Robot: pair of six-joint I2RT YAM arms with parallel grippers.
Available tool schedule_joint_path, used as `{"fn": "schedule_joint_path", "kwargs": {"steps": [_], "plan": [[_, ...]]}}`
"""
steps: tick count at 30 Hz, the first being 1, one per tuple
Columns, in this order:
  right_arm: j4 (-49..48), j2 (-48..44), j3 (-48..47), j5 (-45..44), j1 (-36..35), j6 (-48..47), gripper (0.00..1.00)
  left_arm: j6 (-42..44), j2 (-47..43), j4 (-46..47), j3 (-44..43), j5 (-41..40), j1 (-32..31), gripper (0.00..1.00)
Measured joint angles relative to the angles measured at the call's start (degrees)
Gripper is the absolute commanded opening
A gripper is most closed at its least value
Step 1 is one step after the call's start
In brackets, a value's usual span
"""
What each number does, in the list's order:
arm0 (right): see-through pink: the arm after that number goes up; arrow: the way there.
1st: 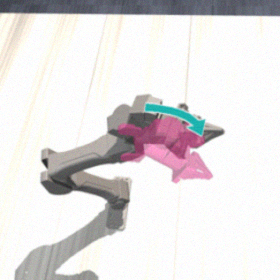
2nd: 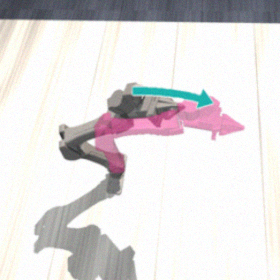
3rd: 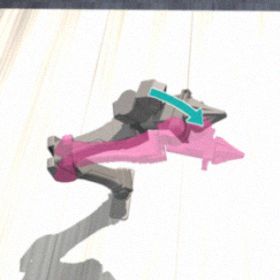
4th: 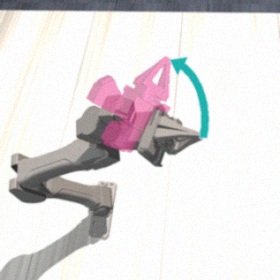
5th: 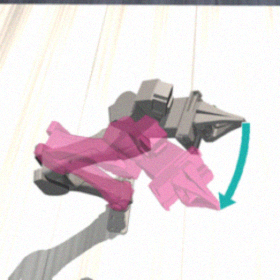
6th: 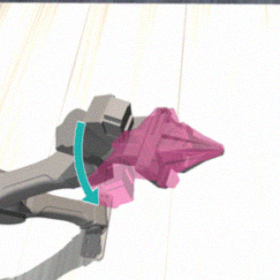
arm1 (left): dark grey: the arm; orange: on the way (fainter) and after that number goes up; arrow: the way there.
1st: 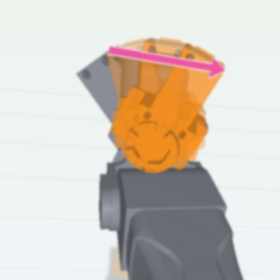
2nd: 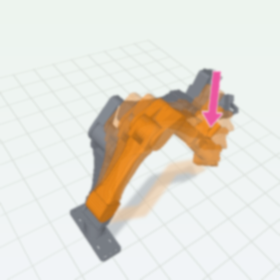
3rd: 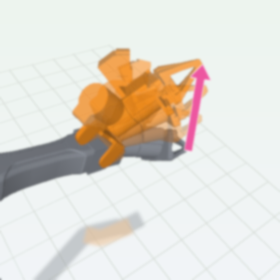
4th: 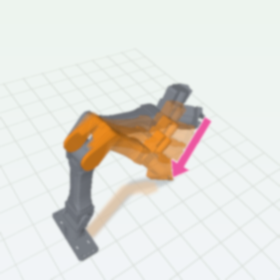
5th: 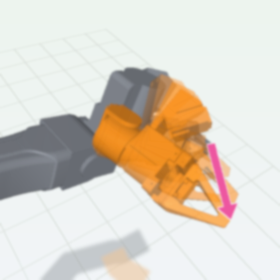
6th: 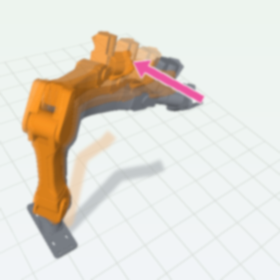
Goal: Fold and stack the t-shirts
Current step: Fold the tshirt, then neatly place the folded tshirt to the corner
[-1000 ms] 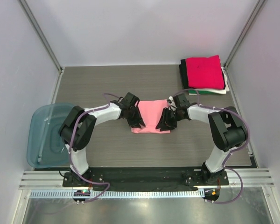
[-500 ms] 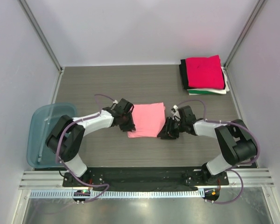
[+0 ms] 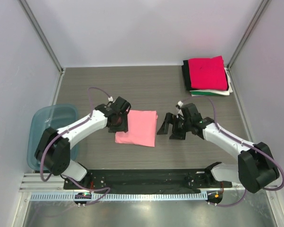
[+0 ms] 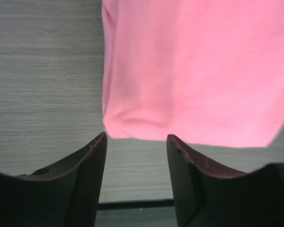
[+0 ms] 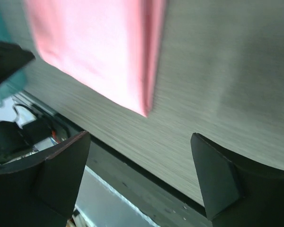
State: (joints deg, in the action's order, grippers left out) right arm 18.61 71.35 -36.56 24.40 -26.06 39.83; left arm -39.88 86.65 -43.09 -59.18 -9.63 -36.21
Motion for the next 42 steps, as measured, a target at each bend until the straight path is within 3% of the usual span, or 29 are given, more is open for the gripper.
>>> {"fn": "schedule_joint_path", "kwargs": {"steps": [8, 13, 19, 25, 30, 31, 33, 34, 35, 39, 42], "plan": [[1.38, 10.38, -17.53, -1.84, 1.03, -4.17, 0.97, 3.3, -13.14, -8.66, -8.57, -4.5, 0.0, 0.59], [2.01, 23.19, -24.2, -2.4, 2.75, -6.47, 0.96, 4.81, -21.27, -12.96, -6.51, -7.32, 0.0, 0.58], [2.21, 34.21, -30.64, -2.67, 4.15, -8.39, 0.84, 5.22, -34.62, -15.3, 0.22, -10.84, 0.0, 0.6], [-1.84, 38.97, -32.63, 0.28, 4.28, -7.74, 0.69, 4.09, -43.41, -14.27, 4.92, -12.55, 0.0, 0.62], [-8.87, 40.94, -30.88, 3.04, 3.41, -5.95, 0.4, 3.91, -45.7, -13.79, 5.75, -14.27, 0.0, 0.64], [-10.19, 41.03, -30.14, 3.67, 3.26, -5.46, 0.3, 3.91, -45.62, -13.64, 5.75, -14.43, 0.0, 0.63], [-12.9, 41.2, -28.39, 4.39, 2.97, -4.48, 0.19, 3.91, -45.16, -13.44, 5.75, -14.62, 0.0, 0.63], [-13.88, 41.2, -27.61, 4.76, 2.95, -4.09, 0.06, 3.91, -44.92, -13.4, 5.75, -14.67, 0.0, 0.63], [-14.4, 41.24, -27.17, 5.05, 2.95, -3.89, 0.02, 3.91, -44.76, -13.38, 5.75, -14.69, 0.0, 0.63], [-12.9, 41.29, -27.74, 5.49, 3.63, -4.83, 0.01, 4.15, -44.46, -13.38, 5.73, -14.88, 0.0, 0.63], [-6.45, 41.11, -30.97, 3.93, 4.22, -8.76, 0.01, 4.44, -44.41, -13.35, 5.73, -15.87, 0.0, 0.63]]}}
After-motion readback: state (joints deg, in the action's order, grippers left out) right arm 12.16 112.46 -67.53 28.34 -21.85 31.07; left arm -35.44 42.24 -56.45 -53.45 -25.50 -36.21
